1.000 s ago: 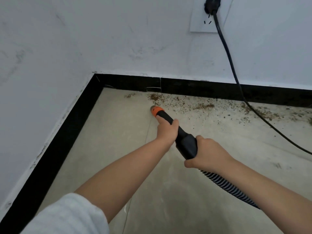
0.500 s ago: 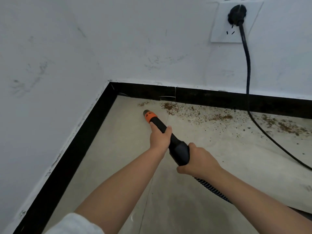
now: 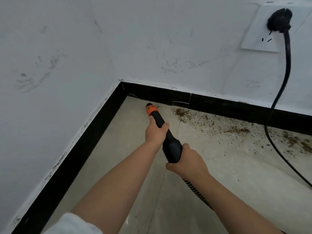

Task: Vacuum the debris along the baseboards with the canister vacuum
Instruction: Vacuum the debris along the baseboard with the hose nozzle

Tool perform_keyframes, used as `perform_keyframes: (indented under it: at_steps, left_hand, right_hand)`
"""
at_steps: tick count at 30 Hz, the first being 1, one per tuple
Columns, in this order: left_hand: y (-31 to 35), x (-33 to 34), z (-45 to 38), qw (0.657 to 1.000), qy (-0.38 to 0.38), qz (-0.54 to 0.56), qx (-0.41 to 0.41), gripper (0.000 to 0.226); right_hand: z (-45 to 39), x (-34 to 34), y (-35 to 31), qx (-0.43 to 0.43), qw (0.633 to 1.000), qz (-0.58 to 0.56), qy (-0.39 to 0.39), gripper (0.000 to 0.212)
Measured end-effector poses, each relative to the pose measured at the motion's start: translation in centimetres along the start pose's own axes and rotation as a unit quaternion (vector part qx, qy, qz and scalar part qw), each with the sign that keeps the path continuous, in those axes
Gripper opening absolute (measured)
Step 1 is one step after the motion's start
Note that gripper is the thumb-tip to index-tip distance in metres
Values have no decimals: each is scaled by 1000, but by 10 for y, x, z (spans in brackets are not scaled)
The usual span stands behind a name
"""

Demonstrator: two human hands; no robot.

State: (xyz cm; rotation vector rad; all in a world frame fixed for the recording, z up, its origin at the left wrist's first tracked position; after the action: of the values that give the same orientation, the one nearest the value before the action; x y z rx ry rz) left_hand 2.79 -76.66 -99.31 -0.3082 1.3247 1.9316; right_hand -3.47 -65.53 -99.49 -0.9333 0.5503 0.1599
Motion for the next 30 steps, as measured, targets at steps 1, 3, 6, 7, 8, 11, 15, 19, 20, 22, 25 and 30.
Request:
perform_keyframes:
  at_steps: [1, 3, 6, 7, 8, 11, 15, 19, 20, 22, 25, 30]
  left_hand:
    - [2, 2, -1, 1000, -6, 1, 4, 71]
    - [8, 7, -3, 1000, -18, 3, 13, 71]
    - [16, 18, -2, 999, -37, 4, 22, 72]
    - [18, 22, -2, 999, -42, 5, 24, 72]
    - [20, 25, -2, 999, -46, 5, 27, 72]
    - [25, 32, -1, 998, -53, 7, 28, 72]
    - [30, 42, 4, 997, -66, 11, 31, 73]
    - [30, 45, 7, 997, -69, 3, 32, 73]
    - [30, 44, 7, 997, -66, 2, 30, 73]
    - [28, 37, 4, 998, -52, -1, 24, 72]
    - [24, 22, -6, 1000, -24, -6, 12, 71]
    - [19, -6, -32, 1000, 15, -20, 1, 68]
  right_hand:
    - [-1, -2, 1, 1, 1000, -3, 6, 48]
    - [-1, -7, 4, 6, 1000, -8, 17, 47]
    - [0, -14, 10, 19, 999, -6, 33, 47]
    - [1, -17, 13, 21, 999, -7, 38, 47]
    - [1, -19, 14, 23, 999, -10, 42, 47]
    - [3, -25, 19, 29, 998, -15, 48, 46]
    - [8, -33, 27, 32, 998, -12, 56, 47]
    - [10, -38, 28, 26, 998, 9, 53, 48]
    - [9, -38, 26, 24, 998, 16, 48, 48]
    - [4, -36, 20, 17, 999, 26, 34, 48]
    - [-8, -32, 7, 3, 999, 35, 15, 48]
    - [-30, -19, -21, -20, 999, 29, -16, 51]
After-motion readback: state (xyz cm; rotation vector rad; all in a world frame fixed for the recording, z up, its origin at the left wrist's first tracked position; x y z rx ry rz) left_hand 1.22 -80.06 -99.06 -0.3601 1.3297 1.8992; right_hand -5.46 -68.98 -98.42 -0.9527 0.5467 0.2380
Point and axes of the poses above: each hand's wrist, its own z-axis away from the middle knuckle, its own x-axis out of the palm, y = z × x, the point moved 3 cm from there along -z, towards the middle knuckle, and after that the axes turned 14 degrees about -z, right-handed, at the moved point
